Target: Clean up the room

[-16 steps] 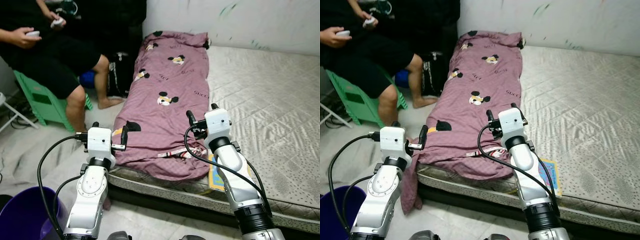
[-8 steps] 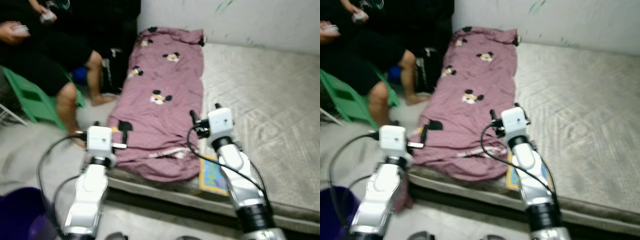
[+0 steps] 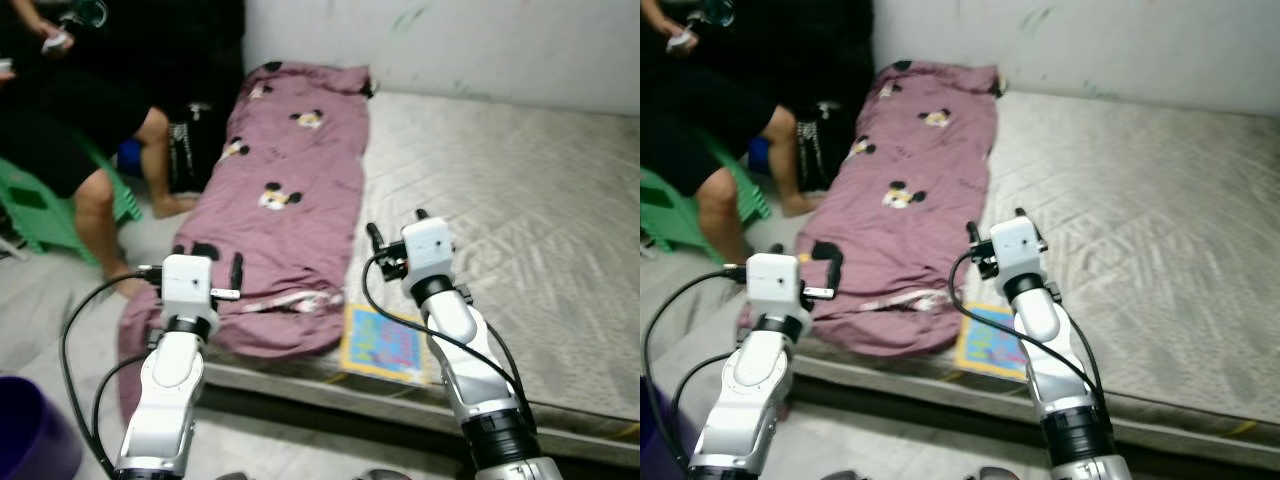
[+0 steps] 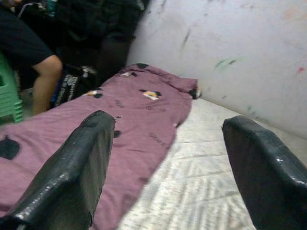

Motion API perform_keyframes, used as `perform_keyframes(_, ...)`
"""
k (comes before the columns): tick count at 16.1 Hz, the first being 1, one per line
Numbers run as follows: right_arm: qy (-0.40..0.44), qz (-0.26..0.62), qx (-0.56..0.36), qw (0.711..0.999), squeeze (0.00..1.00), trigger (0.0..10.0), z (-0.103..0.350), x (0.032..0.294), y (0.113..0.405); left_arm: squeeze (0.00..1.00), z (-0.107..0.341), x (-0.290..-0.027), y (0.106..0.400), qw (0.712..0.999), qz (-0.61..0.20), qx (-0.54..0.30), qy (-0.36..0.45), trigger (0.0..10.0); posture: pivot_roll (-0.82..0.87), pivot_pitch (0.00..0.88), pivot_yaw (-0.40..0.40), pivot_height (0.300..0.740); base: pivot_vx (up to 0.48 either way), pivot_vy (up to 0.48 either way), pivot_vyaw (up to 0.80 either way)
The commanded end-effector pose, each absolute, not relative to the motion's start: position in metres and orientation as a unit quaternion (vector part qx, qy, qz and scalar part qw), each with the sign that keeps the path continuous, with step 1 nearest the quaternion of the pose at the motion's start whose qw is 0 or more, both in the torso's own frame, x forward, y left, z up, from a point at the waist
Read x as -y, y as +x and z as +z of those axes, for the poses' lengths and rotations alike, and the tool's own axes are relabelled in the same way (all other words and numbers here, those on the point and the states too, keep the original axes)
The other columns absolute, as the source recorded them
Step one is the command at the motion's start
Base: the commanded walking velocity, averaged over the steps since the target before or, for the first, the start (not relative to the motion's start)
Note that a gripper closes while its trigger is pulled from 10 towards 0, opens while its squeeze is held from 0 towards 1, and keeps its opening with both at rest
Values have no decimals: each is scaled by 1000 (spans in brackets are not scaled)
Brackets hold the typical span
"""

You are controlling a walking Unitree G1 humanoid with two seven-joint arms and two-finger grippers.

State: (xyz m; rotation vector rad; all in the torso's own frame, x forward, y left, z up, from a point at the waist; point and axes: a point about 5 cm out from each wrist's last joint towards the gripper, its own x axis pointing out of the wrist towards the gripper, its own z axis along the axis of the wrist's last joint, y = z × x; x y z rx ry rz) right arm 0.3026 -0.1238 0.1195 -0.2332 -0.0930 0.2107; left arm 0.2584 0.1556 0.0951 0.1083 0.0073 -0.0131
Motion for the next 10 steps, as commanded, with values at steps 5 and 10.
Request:
perform_keyframes(5,-110,95,41,988,0,10000,120,130,304,0,96,-150,259,999,-17,-1,45,10000,-79,0,7,740,0,-236,0)
perform_keyframes(10,-110,95,41,989,0,10000,119,131,304,0,96,-149,259,999,-17,0,43,10000,-79,0,7,740,0,0,0)
